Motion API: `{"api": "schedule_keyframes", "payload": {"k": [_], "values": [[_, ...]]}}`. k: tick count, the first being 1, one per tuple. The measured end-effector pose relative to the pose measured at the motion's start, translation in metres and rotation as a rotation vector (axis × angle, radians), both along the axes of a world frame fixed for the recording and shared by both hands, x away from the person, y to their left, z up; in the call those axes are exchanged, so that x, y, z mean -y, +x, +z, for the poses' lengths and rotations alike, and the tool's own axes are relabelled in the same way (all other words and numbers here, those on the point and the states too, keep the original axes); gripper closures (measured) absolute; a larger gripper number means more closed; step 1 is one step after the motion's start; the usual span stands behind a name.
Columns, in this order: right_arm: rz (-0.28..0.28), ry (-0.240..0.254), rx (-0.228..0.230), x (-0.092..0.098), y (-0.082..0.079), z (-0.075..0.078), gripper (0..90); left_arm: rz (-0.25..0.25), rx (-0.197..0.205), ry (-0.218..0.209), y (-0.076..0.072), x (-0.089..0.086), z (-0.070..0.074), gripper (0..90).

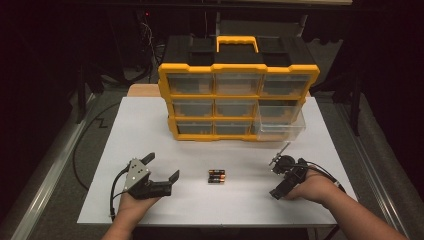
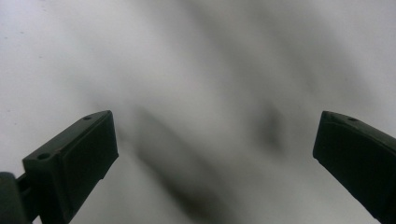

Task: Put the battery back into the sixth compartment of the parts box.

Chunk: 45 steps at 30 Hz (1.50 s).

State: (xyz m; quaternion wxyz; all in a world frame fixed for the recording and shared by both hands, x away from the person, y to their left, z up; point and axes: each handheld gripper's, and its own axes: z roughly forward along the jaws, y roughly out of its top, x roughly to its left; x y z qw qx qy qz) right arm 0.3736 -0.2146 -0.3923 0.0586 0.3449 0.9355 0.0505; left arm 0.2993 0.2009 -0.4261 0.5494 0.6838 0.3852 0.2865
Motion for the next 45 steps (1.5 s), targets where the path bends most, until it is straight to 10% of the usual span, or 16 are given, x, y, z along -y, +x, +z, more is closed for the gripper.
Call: {"api": "schedule_keyframes", "payload": {"k": [23, 45], "values": [[0.239, -0.042, -0.015, -0.028, -0.004, 0.003, 4.7, -0.002, 0.004, -0.002, 0.0, 0.0, 0.0, 0.5], [0.353, -0.042, -0.005, -0.056, -0.005, 0.006, 6.0, 0.004, 0.011, -0.009, 0.0, -0.001, 0.001, 0.5]]}}
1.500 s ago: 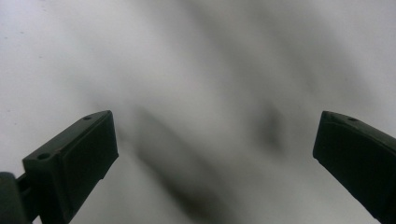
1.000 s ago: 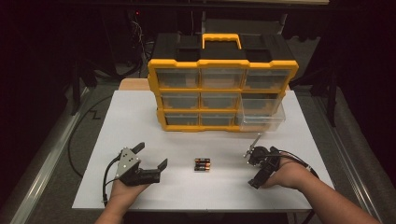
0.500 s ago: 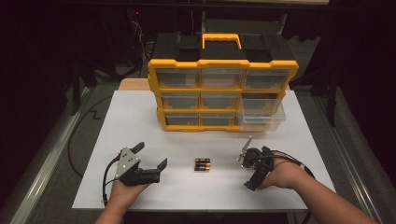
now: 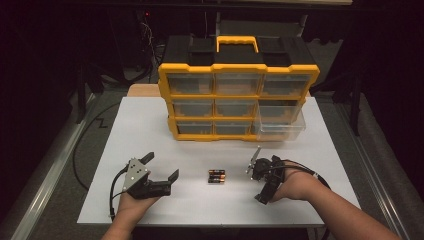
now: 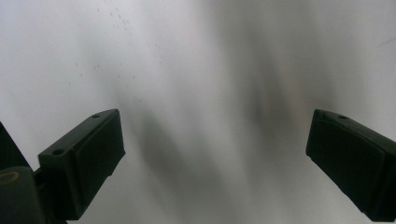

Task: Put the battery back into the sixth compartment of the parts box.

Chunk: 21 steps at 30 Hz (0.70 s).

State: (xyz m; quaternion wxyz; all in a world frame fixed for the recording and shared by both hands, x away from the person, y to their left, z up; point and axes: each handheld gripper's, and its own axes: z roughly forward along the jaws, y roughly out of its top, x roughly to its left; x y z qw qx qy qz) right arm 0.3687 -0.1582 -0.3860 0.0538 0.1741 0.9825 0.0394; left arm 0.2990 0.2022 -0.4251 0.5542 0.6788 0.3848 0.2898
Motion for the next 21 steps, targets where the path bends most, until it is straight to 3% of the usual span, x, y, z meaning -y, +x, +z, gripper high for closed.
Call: {"api": "schedule_keyframes", "payload": {"k": [21], "values": [[0.087, 0.011, 0.005, -0.031, 0.001, 0.003, 7.7, -0.001, 0.002, -0.006, 0.0, 0.0, 0.0, 0.5]]}}
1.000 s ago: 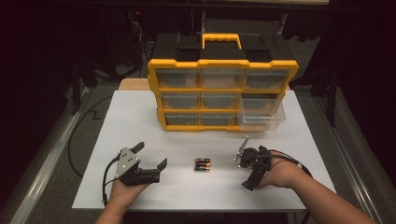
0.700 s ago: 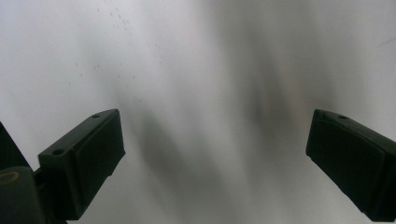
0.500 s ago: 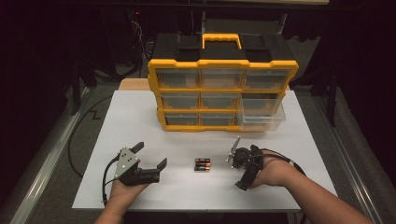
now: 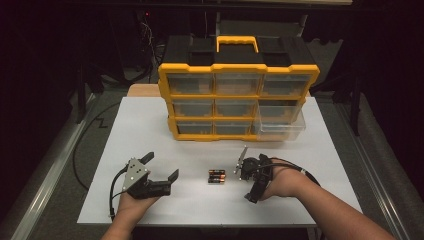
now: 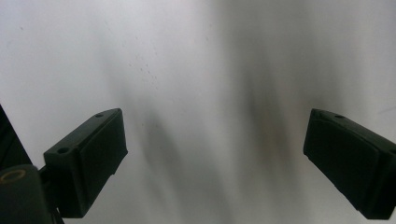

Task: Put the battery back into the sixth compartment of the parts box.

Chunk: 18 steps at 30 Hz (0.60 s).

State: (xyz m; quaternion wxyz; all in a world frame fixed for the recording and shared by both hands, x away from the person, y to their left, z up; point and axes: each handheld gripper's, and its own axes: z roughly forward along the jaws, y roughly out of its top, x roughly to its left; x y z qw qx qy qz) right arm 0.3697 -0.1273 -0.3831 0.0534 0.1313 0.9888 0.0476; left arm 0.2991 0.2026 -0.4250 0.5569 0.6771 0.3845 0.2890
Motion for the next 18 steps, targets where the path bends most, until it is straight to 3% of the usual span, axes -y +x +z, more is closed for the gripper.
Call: {"api": "schedule_keyframes", "payload": {"k": [18], "values": [[0.066, 0.014, 0.0, -0.026, 0.002, 0.005, 10.4, 0.0, -0.002, -0.002, 0.0, 0.0, 0.0, 0.5]]}}
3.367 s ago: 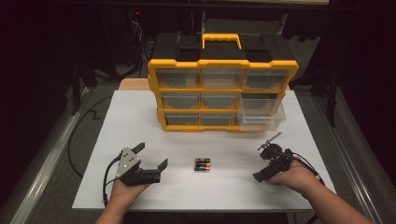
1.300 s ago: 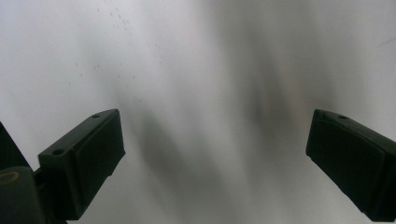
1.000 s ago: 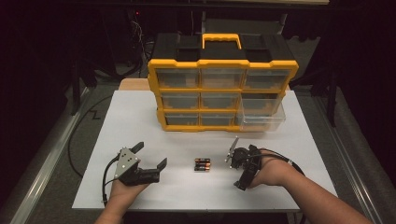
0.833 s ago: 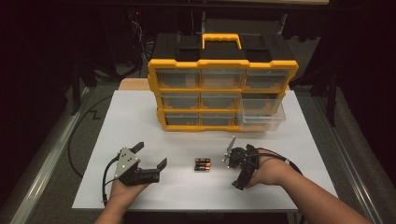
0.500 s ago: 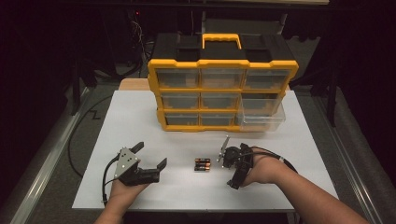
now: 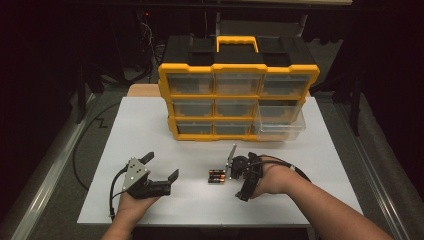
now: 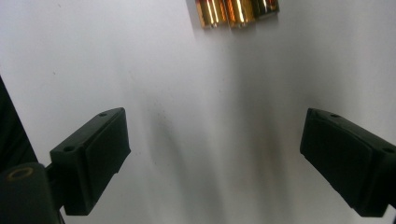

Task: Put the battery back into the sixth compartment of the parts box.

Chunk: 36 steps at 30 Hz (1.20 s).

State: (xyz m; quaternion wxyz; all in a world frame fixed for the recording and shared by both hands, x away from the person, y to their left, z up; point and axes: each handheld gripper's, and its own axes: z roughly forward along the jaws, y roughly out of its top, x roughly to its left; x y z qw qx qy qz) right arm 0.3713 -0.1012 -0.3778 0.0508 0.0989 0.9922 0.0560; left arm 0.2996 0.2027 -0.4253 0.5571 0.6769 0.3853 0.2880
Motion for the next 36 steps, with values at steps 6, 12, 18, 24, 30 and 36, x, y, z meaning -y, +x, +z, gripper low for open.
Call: {"api": "schedule_keyframes", "payload": {"k": [6, 12, 18, 24, 30, 36], "values": [[0.019, 0.001, 0.001, -0.008, 0.001, 0.003, 13.8, 0.0, 0.0, -0.003, 0.0, 0.0, 0.0, 0.5], [0.037, 0.008, -0.006, -0.017, 0.003, 0.005, 16.8, -0.002, -0.001, -0.001, 0.0, 0.0, 0.0, 0.5], [0.056, 0.011, -0.01, -0.025, 0.004, 0.007, 20.4, -0.003, 0.0, -0.001, 0.0, 0.0, 0.0, 0.5], [0.067, 0.021, -0.02, -0.032, 0.005, 0.009, 30.1, -0.001, 0.001, -0.001, 0.0, 0.0, 0.0, 0.5], [0.091, 0.026, -0.025, -0.036, 0.007, 0.007, 40.1, -0.001, 0.002, 0.0, 0.0, -0.001, 0.0, 0.5], [0.099, 0.032, -0.026, -0.039, 0.008, 0.007, 47.7, -0.001, 0.003, 0.002, 0.0, -0.001, 0.0, 0.5]]}}
